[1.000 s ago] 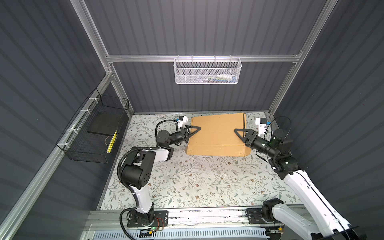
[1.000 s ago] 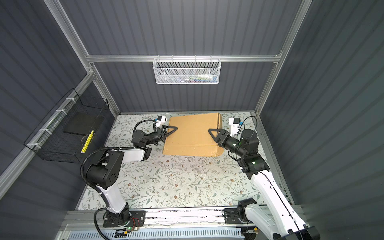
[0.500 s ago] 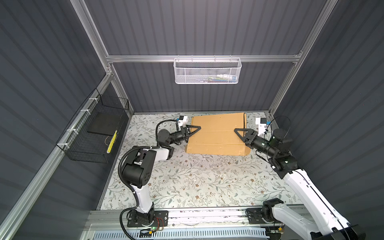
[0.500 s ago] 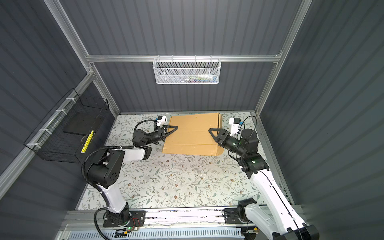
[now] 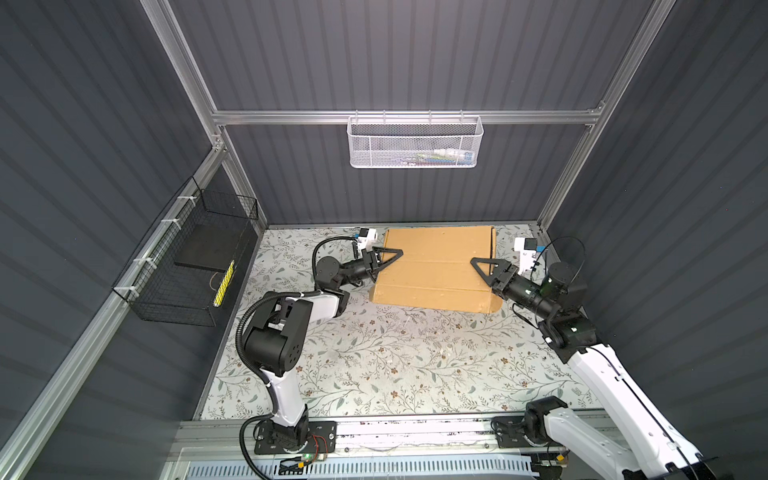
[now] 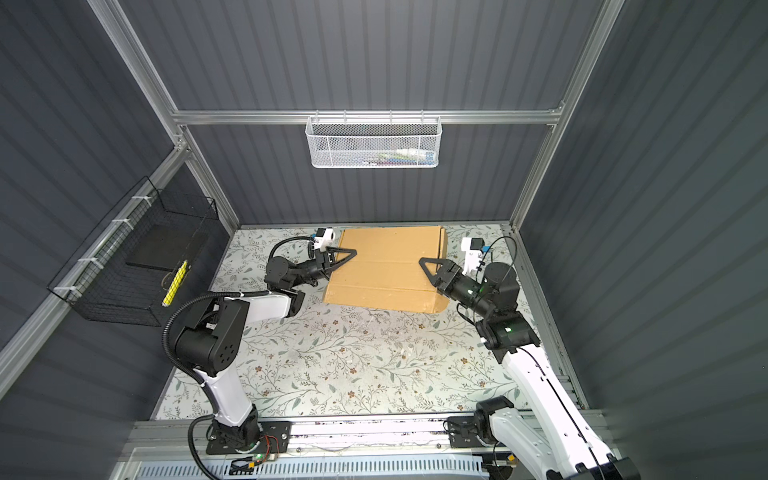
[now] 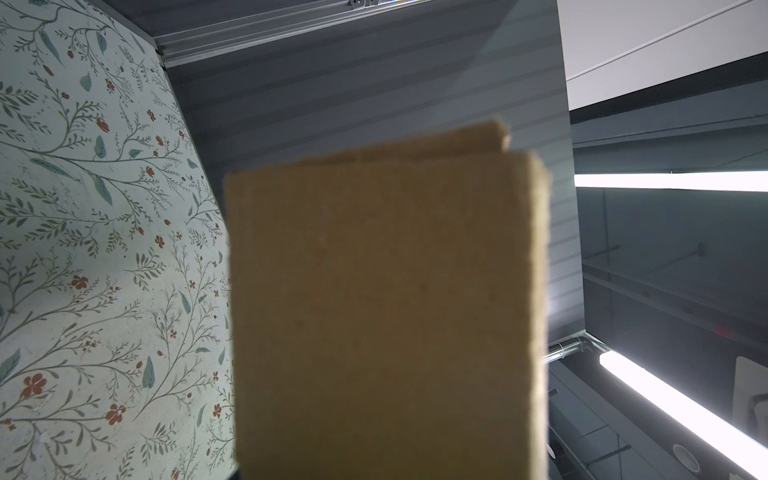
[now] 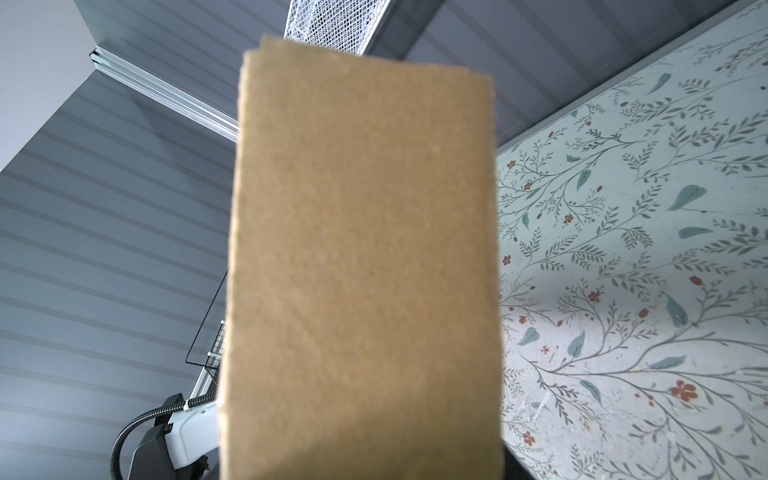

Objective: Fold the paper box
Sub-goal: 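Grip the box's opposite short sides with the left and right grippers, then lift the box with both grippers, tilting it up onto its long edge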

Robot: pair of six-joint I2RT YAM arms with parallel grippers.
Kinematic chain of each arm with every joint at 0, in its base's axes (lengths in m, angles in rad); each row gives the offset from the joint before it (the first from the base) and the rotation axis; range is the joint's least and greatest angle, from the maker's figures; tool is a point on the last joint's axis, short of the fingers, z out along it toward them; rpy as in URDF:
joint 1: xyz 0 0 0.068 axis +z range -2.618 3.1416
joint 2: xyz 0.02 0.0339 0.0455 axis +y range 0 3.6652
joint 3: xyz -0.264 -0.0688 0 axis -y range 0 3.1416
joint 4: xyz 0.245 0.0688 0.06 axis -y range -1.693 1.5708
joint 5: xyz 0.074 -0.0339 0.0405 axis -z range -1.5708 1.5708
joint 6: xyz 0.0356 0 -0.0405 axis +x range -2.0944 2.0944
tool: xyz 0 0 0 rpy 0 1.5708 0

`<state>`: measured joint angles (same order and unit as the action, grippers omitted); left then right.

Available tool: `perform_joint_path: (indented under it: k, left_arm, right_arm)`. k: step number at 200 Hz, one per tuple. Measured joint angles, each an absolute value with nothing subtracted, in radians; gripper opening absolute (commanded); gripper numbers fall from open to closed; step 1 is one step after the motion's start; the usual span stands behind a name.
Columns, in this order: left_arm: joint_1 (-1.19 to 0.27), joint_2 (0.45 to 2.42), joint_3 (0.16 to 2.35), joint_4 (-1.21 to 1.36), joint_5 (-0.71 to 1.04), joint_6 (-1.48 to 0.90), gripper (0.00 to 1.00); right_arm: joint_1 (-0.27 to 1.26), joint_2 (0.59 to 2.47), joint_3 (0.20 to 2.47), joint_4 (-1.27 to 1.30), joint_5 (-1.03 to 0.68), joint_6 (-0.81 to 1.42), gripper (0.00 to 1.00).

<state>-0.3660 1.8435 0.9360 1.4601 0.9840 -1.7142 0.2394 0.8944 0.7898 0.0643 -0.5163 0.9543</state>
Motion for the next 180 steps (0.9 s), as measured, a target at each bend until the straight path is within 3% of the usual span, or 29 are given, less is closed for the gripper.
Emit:
perform_joint_path:
  k: [53,94,180]
  left_arm:
    - [-0.367,1.843,0.936,1.462,0.958,-1.718,0.44]
    - [-0.379,1.858,0.958,1.465,0.96,-1.717,0.43]
    - [-0.398,1.908,1.003,1.482,0.953,-1.744,0.41]
  right_arm:
    - [0.249,0.891,0.774,0.028,-0.453,0.93,0.75]
    - [0.253,0.86,0.774,-0.033,-0.402,0.89,0.84]
    - [0.262,0.772,0.793,-0.197,-0.358,0.801,0.91]
